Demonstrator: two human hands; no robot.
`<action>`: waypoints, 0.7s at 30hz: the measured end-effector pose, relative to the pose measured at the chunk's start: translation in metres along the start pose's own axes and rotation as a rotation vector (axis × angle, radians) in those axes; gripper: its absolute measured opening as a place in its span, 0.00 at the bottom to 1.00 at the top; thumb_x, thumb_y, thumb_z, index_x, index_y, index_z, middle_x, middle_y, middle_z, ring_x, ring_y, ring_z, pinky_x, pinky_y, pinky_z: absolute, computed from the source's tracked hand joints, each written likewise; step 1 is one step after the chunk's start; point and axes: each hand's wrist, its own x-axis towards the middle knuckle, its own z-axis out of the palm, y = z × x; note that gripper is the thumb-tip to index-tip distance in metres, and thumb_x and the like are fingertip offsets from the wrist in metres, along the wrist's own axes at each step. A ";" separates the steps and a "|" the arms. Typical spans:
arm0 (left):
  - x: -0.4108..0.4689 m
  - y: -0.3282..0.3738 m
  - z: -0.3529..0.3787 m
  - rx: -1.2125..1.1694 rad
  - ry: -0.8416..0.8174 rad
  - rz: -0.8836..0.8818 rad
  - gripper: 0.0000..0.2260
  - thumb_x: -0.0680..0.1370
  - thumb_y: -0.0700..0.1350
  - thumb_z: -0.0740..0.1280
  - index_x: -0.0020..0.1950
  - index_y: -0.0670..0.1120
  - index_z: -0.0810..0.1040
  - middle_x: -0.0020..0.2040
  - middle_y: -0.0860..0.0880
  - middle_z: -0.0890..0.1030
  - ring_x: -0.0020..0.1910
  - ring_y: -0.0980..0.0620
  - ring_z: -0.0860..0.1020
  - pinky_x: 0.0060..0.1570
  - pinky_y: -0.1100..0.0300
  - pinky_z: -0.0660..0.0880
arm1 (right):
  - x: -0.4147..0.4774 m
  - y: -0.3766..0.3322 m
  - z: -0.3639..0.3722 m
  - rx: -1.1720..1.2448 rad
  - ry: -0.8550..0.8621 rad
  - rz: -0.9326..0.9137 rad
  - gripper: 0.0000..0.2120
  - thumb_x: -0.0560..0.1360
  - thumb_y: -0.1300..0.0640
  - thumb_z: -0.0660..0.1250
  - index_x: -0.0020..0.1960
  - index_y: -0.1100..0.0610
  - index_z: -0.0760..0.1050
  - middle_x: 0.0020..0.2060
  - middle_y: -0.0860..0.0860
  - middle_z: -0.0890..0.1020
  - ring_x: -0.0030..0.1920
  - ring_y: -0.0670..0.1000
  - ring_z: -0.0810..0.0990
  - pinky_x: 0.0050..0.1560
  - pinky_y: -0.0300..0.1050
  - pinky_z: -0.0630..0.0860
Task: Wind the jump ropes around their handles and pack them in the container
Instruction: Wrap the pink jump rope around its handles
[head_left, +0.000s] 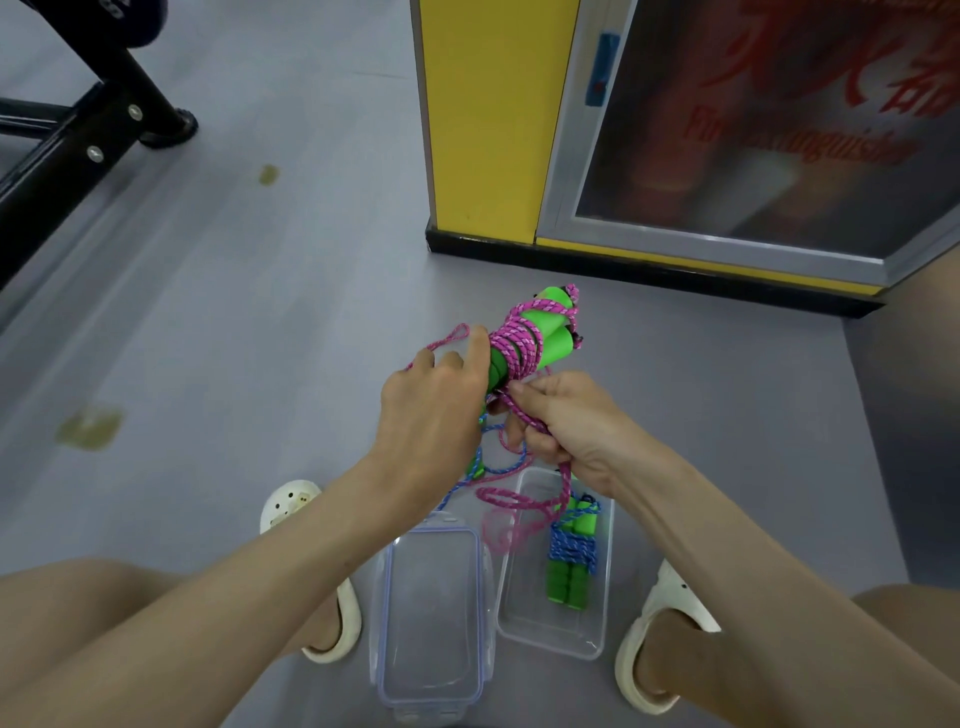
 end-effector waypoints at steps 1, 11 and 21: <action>0.000 -0.002 0.001 0.034 0.070 0.008 0.34 0.64 0.42 0.73 0.70 0.42 0.71 0.38 0.49 0.80 0.37 0.49 0.79 0.28 0.60 0.60 | 0.000 0.000 0.000 0.005 -0.008 -0.007 0.19 0.82 0.56 0.56 0.36 0.64 0.70 0.17 0.50 0.71 0.15 0.42 0.59 0.17 0.33 0.54; -0.008 0.010 0.027 -0.318 0.257 0.180 0.37 0.68 0.45 0.73 0.73 0.39 0.64 0.65 0.38 0.75 0.51 0.40 0.77 0.41 0.50 0.79 | 0.005 -0.001 -0.010 0.074 0.180 -0.140 0.22 0.77 0.44 0.62 0.37 0.63 0.72 0.23 0.54 0.67 0.18 0.44 0.57 0.20 0.35 0.54; 0.022 -0.008 -0.003 -1.552 -0.428 -0.429 0.17 0.78 0.50 0.67 0.63 0.44 0.76 0.51 0.47 0.82 0.46 0.53 0.80 0.49 0.57 0.78 | 0.006 0.002 -0.027 0.026 0.007 -0.109 0.21 0.78 0.45 0.59 0.37 0.62 0.70 0.21 0.50 0.71 0.18 0.43 0.56 0.19 0.34 0.53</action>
